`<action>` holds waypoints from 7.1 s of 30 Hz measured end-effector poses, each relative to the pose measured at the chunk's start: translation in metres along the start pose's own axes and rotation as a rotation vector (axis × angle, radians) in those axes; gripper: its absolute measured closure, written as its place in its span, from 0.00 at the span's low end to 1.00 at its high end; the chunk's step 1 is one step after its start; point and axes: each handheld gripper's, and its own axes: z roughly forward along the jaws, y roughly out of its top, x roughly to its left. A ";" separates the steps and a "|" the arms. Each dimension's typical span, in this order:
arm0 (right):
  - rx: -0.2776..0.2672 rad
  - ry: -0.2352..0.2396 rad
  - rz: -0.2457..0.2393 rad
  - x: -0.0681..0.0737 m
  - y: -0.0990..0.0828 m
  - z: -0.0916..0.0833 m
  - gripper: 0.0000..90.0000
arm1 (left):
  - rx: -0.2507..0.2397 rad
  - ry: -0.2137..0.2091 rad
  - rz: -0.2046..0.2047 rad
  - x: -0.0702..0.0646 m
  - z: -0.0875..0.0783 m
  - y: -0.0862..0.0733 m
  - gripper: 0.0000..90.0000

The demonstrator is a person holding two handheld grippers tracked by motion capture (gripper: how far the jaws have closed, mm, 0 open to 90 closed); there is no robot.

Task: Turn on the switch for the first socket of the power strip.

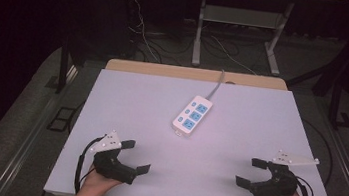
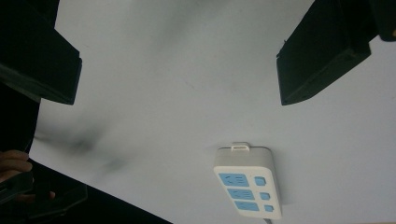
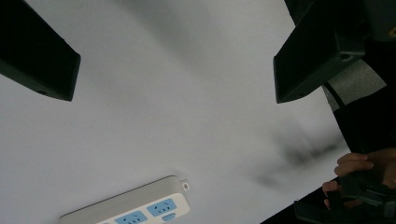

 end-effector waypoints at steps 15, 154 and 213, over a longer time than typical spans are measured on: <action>0.082 0.009 -0.037 0.003 0.020 0.011 0.00 | 0.004 0.003 -0.006 0.002 0.000 -0.001 0.00; 0.245 0.034 -0.068 -0.058 0.237 0.156 0.06 | 0.014 -0.017 -0.024 0.011 -0.003 -0.003 0.00; 0.252 0.089 0.010 -0.103 0.200 0.210 0.99 | 0.019 -0.036 -0.028 0.017 -0.006 -0.004 0.00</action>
